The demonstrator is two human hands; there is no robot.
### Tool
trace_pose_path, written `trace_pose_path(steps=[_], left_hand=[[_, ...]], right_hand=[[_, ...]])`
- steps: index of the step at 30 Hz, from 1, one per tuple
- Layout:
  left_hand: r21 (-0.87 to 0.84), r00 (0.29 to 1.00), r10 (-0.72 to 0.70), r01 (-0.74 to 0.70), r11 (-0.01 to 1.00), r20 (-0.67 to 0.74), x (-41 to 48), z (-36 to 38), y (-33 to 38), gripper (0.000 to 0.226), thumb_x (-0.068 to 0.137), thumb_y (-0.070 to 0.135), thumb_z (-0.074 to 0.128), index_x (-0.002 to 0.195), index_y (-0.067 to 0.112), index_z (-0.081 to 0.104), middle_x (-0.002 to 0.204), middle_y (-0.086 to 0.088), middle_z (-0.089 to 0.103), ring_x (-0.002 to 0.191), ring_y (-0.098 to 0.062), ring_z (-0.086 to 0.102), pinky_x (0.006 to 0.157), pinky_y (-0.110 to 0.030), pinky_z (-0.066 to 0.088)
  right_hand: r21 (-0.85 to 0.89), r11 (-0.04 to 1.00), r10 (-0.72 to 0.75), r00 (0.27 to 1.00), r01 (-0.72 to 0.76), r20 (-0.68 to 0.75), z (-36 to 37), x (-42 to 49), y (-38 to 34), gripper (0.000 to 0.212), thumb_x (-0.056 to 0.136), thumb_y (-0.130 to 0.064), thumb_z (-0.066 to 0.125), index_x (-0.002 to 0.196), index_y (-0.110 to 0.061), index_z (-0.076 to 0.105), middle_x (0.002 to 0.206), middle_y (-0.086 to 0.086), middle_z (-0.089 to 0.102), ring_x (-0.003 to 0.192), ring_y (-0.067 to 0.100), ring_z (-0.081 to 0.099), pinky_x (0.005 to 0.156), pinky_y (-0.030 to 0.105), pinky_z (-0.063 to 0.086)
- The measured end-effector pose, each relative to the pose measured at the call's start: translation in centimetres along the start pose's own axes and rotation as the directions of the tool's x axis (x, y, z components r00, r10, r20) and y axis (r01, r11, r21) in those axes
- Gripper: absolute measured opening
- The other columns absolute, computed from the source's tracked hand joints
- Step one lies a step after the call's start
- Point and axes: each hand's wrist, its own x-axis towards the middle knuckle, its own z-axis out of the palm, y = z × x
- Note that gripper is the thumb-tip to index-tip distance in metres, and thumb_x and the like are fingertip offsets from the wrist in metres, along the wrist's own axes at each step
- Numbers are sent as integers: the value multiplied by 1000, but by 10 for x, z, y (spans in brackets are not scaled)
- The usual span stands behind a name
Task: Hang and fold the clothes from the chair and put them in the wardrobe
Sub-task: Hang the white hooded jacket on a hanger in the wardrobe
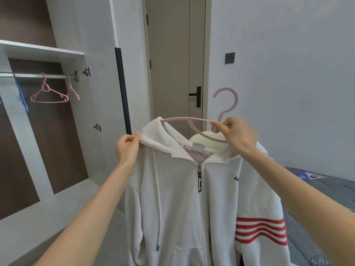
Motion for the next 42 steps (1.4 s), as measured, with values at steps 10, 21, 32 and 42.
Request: trace_pose_path(steps=[10,21,32,42], left_hand=[[477,798,531,-599,643,286,-19,10,24,37,91,54,52,118,31,61,117,7,47,114,-13,38,100,-31,21],[451,645,466,-761,467,606,-38,25,42,22,100,38,43,99,30,64,59,14,47,61,-7,46,53,-27,29],[571,762,414,-647,506,497,-48,20,30,25,99,45,42,90,41,64,57,11,48,60,-6,46,54,-28,30],[612,728,222,-672,418,648,-41,9,17,28,95,51,46,85,28,57,55,11,49,54,-11,45,51,-27,28]], right_hand=[[62,997,-41,999,41,7,4,-3,-11,58,77,-73,55,76,-15,63,69,-6,65,69,20,60,56,30,38],[94,970,-236,961,225,143,8,-4,-9,33,86,-52,60,90,-20,66,97,-8,66,100,21,54,84,32,37],[514,784,297,937,-349,184,36,-42,29,28,93,-26,52,108,-4,42,89,-2,51,79,13,52,65,30,48],[687,672,36,940,-274,340,42,-16,-17,13,98,-21,46,93,-10,48,96,10,55,87,20,57,88,43,53]])
